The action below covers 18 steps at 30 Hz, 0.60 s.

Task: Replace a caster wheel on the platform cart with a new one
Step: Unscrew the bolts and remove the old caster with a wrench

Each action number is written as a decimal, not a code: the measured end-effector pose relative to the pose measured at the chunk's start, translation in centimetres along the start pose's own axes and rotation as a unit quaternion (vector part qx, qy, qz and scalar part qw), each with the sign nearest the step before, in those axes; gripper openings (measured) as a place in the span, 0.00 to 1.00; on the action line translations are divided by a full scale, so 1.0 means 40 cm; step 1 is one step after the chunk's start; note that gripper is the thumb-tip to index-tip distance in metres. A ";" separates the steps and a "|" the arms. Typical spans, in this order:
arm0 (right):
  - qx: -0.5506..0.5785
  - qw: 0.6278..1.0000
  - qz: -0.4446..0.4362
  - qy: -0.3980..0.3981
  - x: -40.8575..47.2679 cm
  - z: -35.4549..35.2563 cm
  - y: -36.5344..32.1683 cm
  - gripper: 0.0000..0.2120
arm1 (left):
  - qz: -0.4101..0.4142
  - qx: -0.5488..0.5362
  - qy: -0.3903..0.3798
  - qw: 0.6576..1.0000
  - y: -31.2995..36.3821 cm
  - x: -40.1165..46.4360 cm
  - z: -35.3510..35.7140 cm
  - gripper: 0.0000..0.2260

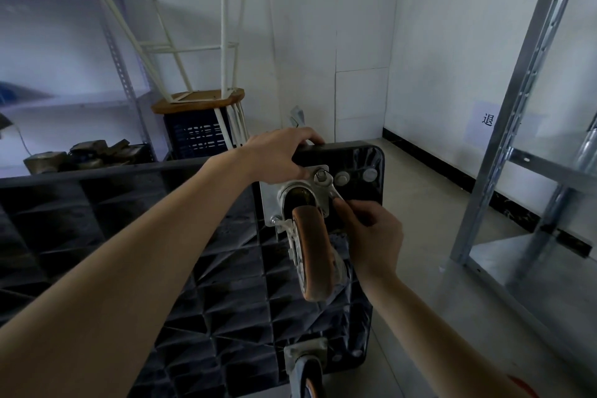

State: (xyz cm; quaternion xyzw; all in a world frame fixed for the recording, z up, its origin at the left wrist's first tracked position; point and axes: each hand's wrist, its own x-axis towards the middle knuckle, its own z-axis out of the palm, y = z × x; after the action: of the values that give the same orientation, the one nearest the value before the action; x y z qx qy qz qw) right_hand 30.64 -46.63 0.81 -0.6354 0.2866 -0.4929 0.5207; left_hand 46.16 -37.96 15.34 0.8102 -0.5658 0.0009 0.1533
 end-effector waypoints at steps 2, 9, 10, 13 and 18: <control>0.004 1.000 0.009 -0.002 -0.001 0.005 -0.002 0.04 | 0.007 0.000 0.003 1.000 0.001 0.000 -0.001 0.23; -0.122 0.986 -0.095 -0.056 0.075 -0.062 -0.049 0.07 | 0.000 0.001 0.001 1.000 -0.002 0.002 0.001 0.24; -0.170 0.975 -0.128 -0.072 0.098 -0.079 -0.069 0.09 | 0.000 -0.001 0.000 1.000 -0.002 0.003 0.001 0.24; -0.298 0.910 -0.272 -0.092 0.160 -0.109 -0.148 0.11 | -0.002 -0.003 -0.003 1.000 -0.003 0.005 0.002 0.24; -0.464 0.752 -0.457 -0.106 0.207 -0.110 -0.263 0.11 | 0.005 -0.003 -0.003 1.000 -0.006 0.007 0.002 0.24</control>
State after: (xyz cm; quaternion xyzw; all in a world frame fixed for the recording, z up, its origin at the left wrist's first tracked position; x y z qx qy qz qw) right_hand 27.89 -52.48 13.35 -0.9023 0.0989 -0.4079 -0.0984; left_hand 46.45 -38.16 15.25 0.8072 -0.5700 -0.0024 0.1536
